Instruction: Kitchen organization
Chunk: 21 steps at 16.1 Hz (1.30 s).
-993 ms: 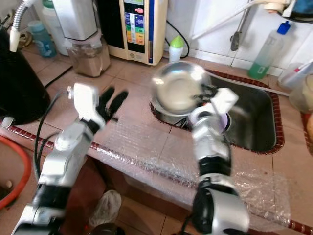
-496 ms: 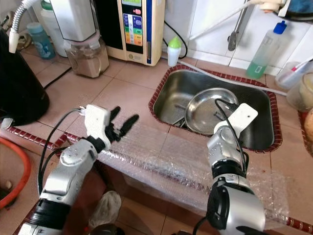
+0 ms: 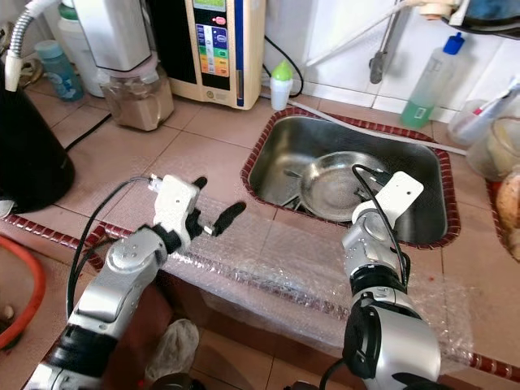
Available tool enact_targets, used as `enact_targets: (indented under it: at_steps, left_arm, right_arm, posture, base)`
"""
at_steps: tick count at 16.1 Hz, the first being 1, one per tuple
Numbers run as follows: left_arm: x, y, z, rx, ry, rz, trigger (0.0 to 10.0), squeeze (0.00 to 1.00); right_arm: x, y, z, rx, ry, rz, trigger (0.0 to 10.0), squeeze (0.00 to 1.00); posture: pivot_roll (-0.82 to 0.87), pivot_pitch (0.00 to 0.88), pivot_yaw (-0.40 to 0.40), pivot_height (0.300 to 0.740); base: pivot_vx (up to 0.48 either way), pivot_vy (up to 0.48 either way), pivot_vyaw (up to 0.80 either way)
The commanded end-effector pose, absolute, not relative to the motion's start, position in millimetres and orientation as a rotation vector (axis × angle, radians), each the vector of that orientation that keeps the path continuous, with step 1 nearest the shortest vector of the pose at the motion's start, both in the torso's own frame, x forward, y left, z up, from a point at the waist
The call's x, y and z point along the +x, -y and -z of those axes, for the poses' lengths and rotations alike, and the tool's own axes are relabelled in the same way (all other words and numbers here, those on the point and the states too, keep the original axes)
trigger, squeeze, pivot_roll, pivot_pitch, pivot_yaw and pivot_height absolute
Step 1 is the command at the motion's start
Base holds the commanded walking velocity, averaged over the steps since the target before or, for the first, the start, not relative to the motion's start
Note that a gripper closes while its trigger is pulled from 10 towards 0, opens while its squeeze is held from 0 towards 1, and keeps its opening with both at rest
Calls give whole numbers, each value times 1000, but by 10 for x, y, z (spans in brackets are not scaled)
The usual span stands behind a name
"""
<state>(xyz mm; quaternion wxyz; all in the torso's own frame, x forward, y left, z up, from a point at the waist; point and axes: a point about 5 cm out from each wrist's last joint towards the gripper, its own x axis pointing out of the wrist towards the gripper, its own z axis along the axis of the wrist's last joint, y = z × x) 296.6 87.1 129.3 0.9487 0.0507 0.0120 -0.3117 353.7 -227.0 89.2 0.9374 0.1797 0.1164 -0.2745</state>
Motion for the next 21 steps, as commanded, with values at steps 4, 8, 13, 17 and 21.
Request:
enact_targets:
  at_steps: [4, 8, 13, 17, 21]
  left_arm:
    - [3002, -933, -1318, 128, -22, 588, 10000, 1000]
    - [3046, -986, -1347, 153, -12, 495, 10000, 1000]
    - [2958, -1031, -1306, 152, -27, 405, 10000, 914]
    - [2934, -1071, -1289, 161, -30, 378, 10000, 0]
    - [2885, -1141, -1331, 110, 0, 328, 10000, 0]
  right_arm:
    - [3474, 2109, -671, 414, -344, 485, 10000, 1000]
    - [3582, 1950, -890, 374, -203, 311, 10000, 1000]
    - [3483, 2007, -1132, 105, 26, 248, 10000, 1000]
    - [3318, 1999, -1137, 10, 75, 213, 10000, 1000]
    - [3099, 1881, -1176, -83, 143, 135, 10000, 1000]
  posture:
    - [68, 0, 38, 740]
    - [67, 0, 32, 740]
    - [68, 0, 22, 740]
    - [65, 0, 12, 740]
    - [51, 0, 13, 740]
  base:
    - [0, 0, 0]
    - [0, 0, 0]
    - [0, 0, 0]
    - [0, 0, 0]
    - [0, 0, 0]
